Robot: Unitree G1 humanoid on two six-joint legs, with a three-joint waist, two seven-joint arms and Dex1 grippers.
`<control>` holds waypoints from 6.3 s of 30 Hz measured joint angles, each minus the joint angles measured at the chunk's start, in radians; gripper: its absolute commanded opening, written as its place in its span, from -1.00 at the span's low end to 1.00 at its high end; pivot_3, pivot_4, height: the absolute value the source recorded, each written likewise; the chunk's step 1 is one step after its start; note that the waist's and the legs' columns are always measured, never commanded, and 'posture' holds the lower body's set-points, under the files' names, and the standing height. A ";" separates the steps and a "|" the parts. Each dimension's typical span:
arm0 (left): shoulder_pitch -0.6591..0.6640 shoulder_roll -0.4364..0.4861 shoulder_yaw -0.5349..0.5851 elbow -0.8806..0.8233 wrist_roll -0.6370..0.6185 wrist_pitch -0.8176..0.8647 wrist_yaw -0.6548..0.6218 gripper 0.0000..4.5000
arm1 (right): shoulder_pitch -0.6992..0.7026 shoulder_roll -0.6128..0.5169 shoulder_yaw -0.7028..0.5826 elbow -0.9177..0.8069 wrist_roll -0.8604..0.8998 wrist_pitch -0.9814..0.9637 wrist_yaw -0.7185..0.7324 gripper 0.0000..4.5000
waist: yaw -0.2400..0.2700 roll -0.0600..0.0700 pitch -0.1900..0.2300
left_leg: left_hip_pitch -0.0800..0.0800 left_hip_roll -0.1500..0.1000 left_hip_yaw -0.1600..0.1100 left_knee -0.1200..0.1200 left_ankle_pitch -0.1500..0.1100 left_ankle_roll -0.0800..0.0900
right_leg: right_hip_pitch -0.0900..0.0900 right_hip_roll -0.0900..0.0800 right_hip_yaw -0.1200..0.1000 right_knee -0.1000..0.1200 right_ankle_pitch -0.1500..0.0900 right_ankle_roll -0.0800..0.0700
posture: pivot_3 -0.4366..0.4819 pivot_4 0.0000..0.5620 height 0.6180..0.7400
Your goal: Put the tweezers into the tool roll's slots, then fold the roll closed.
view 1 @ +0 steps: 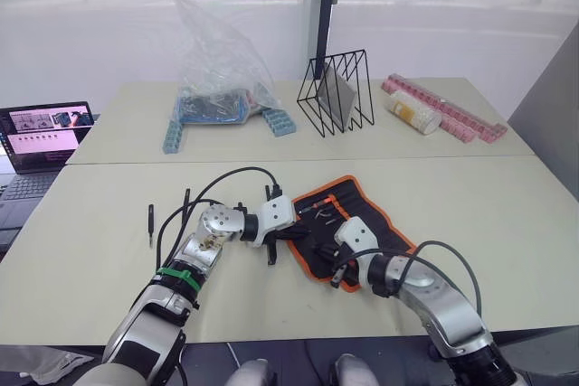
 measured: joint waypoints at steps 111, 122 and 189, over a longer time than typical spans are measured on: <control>0.653 -0.099 0.736 -0.807 -0.292 0.729 1.075 0.16 | -0.171 -0.343 -0.402 0.419 0.301 -0.181 0.518 1.00 | 0.030 0.006 0.006 | 0.008 0.014 0.016 -0.018 -0.001 -0.004 | -0.002 0.010 0.016 -0.013 0.007 -0.005 | -0.05 -0.47 0.74; 0.636 -0.108 0.728 -0.776 -0.288 0.699 1.060 -0.99 | -0.153 -0.344 -0.417 0.396 0.303 -0.167 0.500 1.00 | 0.058 0.007 0.005 | 0.007 0.012 0.016 -0.017 -0.001 -0.004 | 0.000 0.009 0.016 -0.015 0.008 -0.003 | -0.05 -0.47 0.74; -0.127 0.224 -0.105 -0.852 -0.315 1.253 0.366 -1.00 | 0.210 0.024 -0.300 -0.072 0.140 -0.047 -0.210 -0.99 | -0.006 0.000 0.010 | 0.001 0.013 0.016 -0.017 0.003 -0.011 | -0.009 0.016 0.019 -0.013 0.009 -0.004 | -0.05 -0.47 0.74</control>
